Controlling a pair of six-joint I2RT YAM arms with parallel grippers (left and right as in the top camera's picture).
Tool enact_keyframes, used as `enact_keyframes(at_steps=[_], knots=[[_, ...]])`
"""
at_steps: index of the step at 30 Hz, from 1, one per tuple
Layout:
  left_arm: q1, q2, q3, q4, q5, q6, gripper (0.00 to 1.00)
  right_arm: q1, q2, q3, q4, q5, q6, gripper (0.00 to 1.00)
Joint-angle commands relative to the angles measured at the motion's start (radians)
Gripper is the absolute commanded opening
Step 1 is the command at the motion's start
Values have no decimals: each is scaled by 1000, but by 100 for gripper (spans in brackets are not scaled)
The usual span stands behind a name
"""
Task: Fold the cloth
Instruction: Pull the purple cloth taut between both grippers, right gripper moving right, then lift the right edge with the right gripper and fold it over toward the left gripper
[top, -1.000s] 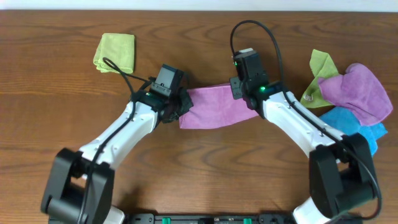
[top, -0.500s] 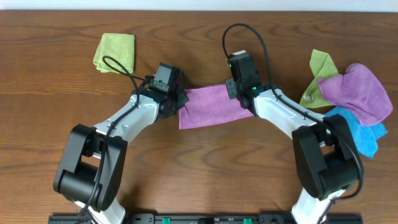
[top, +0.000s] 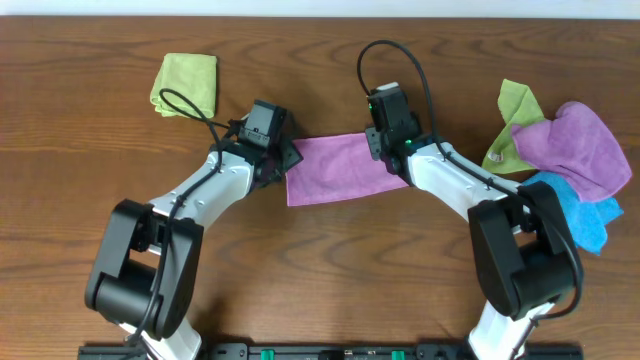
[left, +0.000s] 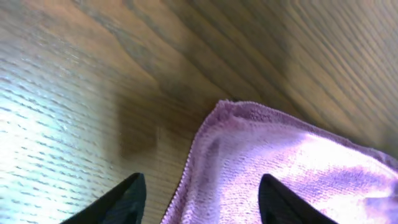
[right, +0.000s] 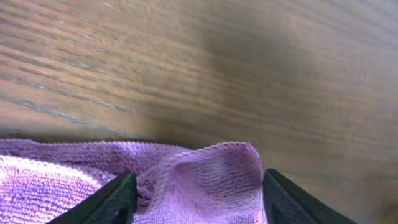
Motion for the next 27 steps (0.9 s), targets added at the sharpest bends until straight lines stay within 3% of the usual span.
enact_keyframes(at_steps=[1, 10, 14, 15, 16, 18, 20, 27], knots=[[21, -5, -7, -2, -20, 30, 61, 4, -27, 10, -17, 22, 8, 72], [35, -117, -7, -3, -18, 47, 65, 3, -163, 10, -57, 26, 63, 93], [35, -164, -6, -2, 25, 47, 63, 2, -230, 10, -137, 26, 100, 94], [31, -167, -6, 2, 50, 45, 56, -8, -256, 10, -200, 11, 169, 94], [25, -166, -6, 5, 76, 42, 43, -38, -283, 10, -281, -70, 240, 96], [12, -164, -7, 14, 76, 43, 20, -92, -296, 10, -347, -199, 282, 99], [-4, -148, -7, 41, 77, 42, 6, -165, -294, 8, -388, -328, 286, 99], [-49, -38, -7, 49, 72, 42, 6, -359, -283, 3, -411, -620, 257, 99]])
